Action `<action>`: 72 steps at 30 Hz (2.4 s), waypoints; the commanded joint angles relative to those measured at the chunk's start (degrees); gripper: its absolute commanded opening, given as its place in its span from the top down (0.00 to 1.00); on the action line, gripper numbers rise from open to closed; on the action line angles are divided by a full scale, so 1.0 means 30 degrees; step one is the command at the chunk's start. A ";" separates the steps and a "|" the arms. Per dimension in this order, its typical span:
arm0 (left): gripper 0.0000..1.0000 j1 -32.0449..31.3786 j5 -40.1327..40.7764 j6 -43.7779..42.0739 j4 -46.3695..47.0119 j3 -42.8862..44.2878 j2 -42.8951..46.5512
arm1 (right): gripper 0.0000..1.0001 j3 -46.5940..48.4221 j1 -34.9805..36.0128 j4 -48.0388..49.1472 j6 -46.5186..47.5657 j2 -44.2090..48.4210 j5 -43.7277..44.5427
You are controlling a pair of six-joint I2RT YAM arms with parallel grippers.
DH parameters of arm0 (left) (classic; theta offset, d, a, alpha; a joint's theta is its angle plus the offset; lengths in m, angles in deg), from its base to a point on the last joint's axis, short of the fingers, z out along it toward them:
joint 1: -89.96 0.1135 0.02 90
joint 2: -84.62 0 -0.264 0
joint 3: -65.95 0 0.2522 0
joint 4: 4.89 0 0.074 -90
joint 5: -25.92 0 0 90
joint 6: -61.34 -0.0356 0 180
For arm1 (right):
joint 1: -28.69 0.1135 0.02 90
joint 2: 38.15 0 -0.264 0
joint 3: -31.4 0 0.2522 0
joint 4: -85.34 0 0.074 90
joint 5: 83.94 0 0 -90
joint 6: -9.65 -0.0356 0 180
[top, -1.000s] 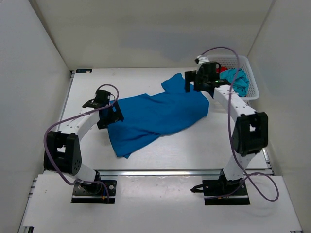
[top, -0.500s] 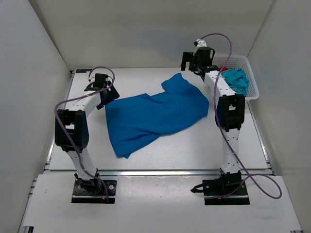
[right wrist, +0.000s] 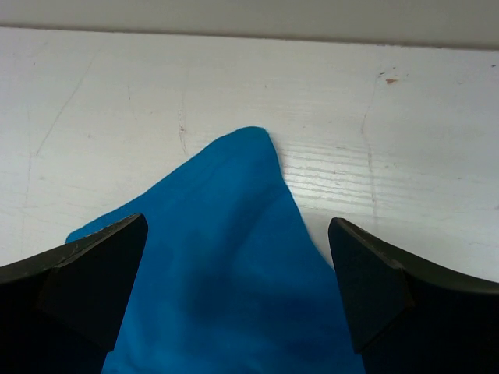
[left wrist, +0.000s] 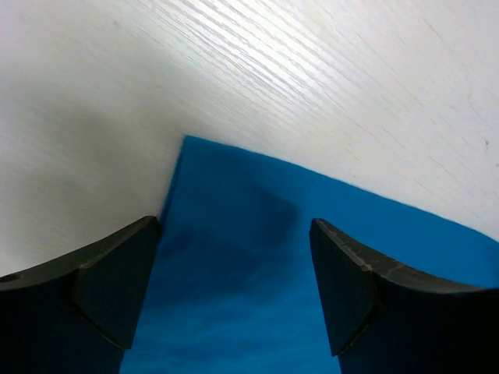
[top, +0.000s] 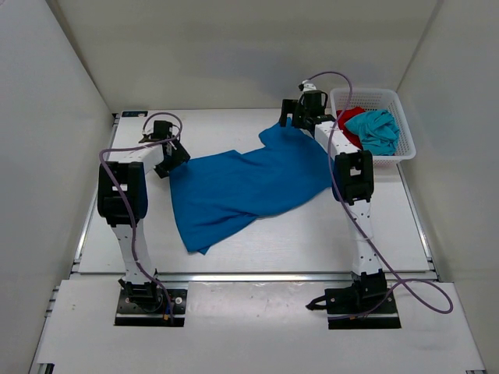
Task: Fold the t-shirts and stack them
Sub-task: Flatten out the tshirt
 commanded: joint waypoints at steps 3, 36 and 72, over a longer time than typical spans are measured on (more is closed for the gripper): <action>0.22 -0.0045 -0.1135 0.0298 0.0521 -0.0114 0.0119 | 0.02 0.0543 0.0125 0.0377 -0.0719 -0.0191 -0.0535; 1.00 -0.0603 -0.1927 -0.0375 -0.1178 -0.9254 0.8614 | 0.43 -0.1497 0.1119 -0.8468 -0.2449 0.1294 0.1799; 1.00 -0.0719 -0.2720 -0.2486 -0.2175 -0.7733 0.8469 | 0.32 -1.3754 0.0301 -0.5806 -0.4293 0.9798 0.4915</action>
